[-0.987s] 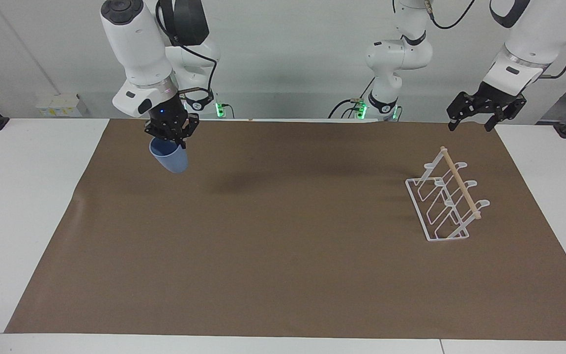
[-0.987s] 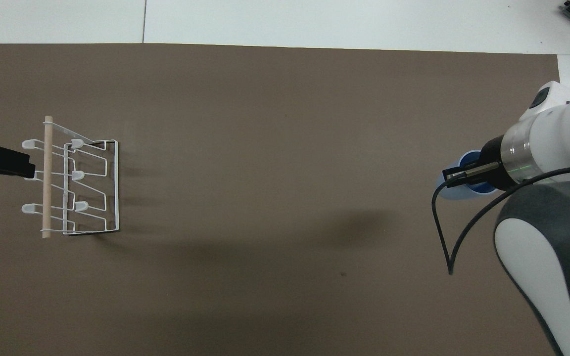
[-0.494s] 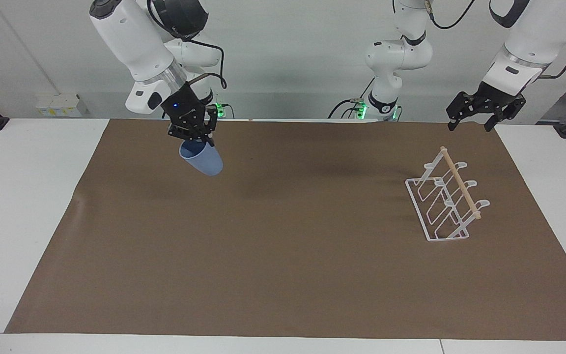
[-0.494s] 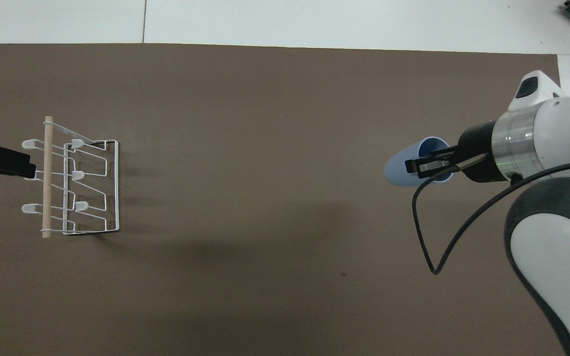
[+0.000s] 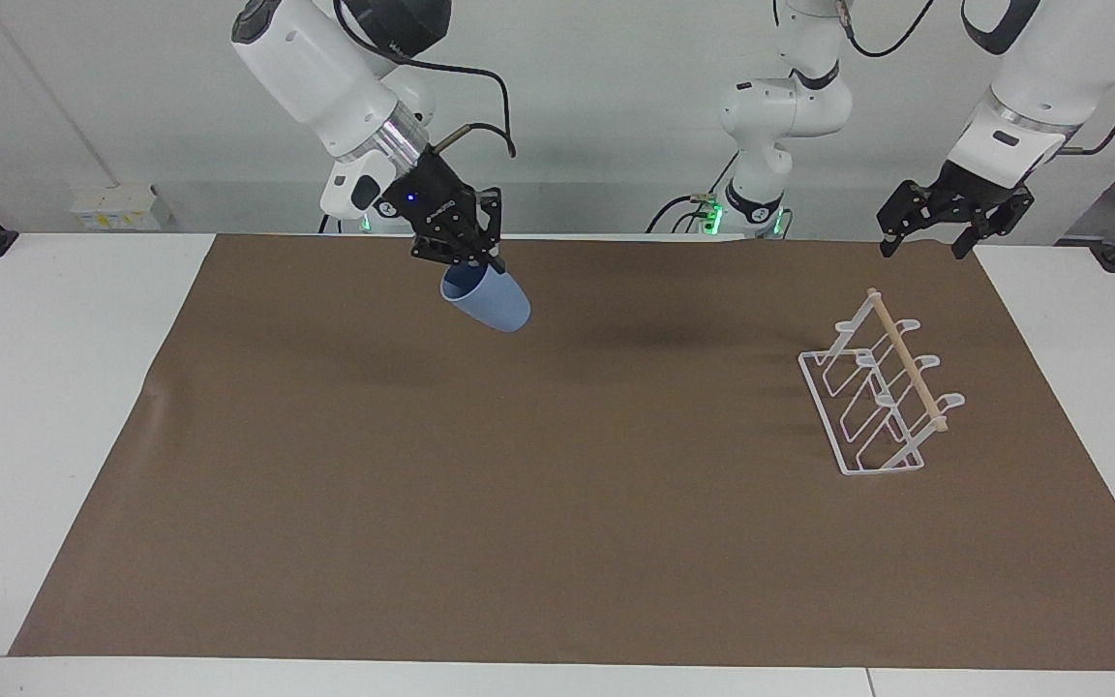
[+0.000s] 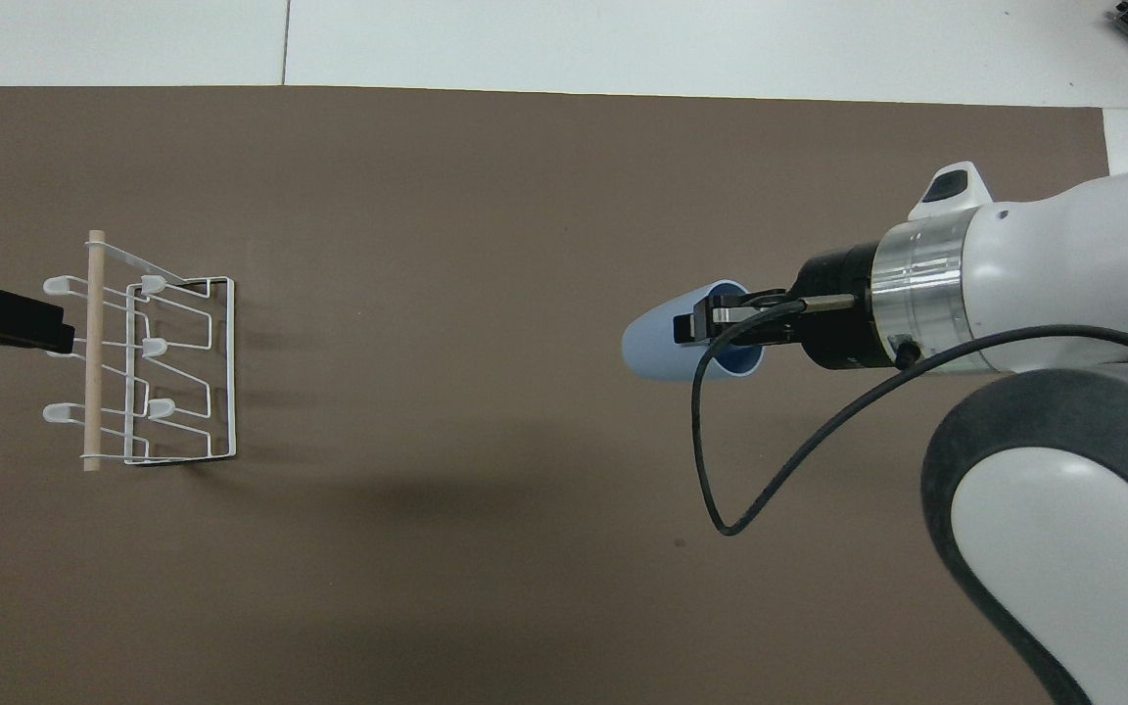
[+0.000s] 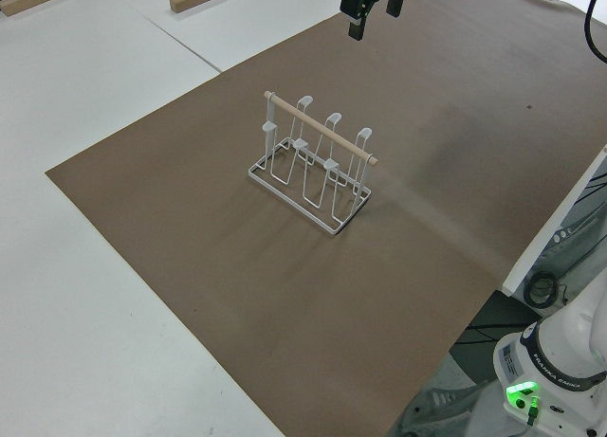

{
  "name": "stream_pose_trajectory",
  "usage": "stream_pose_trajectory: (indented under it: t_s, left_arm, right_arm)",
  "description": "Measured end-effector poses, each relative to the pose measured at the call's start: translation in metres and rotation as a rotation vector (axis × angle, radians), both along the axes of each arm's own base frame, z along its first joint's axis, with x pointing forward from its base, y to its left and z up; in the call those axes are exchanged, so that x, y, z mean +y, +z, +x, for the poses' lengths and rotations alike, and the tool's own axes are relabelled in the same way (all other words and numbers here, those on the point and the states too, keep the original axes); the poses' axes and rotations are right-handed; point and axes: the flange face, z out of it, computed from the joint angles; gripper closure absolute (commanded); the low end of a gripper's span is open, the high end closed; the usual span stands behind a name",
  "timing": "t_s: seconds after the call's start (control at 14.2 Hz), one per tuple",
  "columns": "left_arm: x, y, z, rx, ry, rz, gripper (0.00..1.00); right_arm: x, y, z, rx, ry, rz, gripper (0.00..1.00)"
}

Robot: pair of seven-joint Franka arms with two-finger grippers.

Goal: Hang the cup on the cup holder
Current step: 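Lift the blue cup with the right gripper and tip it sideways, then carry the cup toward the rack while the left gripper opens nearby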

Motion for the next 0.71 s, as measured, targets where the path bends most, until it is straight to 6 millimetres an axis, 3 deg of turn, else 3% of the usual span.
stream_pose_trajectory:
  t_s: [0.21,0.42,0.71]
  left_arm:
    - [-0.002,0.000,0.000,0.001,-0.002,-0.010,0.00]
    - [-0.004,0.000,0.000,0.001,-0.042,-0.039,0.00]
    - [-0.007,-0.001,0.000,-0.006,-0.274,-0.059,0.00]
  right_arm:
    - [0.027,0.004,-0.001,0.119,-0.160,0.137,1.00]
    - [0.070,0.008,-0.006,0.209,-0.327,0.237,1.00]
    - [0.111,0.007,-0.011,0.337,-0.513,0.370,1.00]
